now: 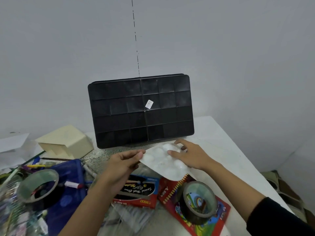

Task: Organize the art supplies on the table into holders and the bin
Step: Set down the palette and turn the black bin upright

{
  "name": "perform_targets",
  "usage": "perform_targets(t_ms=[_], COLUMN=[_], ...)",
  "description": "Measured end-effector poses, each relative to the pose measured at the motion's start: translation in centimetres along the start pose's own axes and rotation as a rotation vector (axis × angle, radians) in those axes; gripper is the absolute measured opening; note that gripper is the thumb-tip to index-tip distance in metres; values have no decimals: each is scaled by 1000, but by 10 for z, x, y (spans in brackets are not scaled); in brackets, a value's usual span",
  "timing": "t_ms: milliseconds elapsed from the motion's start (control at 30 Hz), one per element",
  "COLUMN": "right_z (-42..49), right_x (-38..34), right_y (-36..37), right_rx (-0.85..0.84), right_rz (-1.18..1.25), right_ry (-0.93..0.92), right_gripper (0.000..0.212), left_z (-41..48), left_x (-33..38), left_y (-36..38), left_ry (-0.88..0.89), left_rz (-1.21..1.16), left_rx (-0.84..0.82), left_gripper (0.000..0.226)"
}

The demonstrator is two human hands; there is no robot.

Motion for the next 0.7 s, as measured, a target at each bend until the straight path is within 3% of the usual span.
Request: perform_targets(t_ms=[100, 233, 367, 500, 600, 700], right_z=[3, -1, -14, -27, -31, -31], right_x=[24, 59, 103, 146, 167, 172], right_y=[-11, -29, -45, -54, -54, -50], right_rx=[8, 84, 188, 211, 197, 188], right_rz=[44, 68, 97, -66, -202, -283], right_ry=[42, 108, 232, 365, 381, 344], right_gripper=[46, 35, 36, 39, 42, 51], left_z=[11, 22, 28, 39, 43, 50], left_x=[-6, 2, 1, 2, 9, 15], left_y=[19, 53, 80, 85, 85, 83], left_ry=[6, 186, 181, 503, 692, 735], left_rz=[24, 395, 588, 1006, 1033, 1047], left_rx=[-11, -98, -256, -195, -194, -177], left_gripper=[21, 12, 13, 8, 10, 14])
Point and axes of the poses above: each hand's wrist, its own z-axis towards the middle knuckle, its own y-axis out of the palm, x = y × z, the point moved 5 cm from there along z, towards the middle knuckle, and after that the axes turned 15 degrees about -z, right-handed, at the moved point
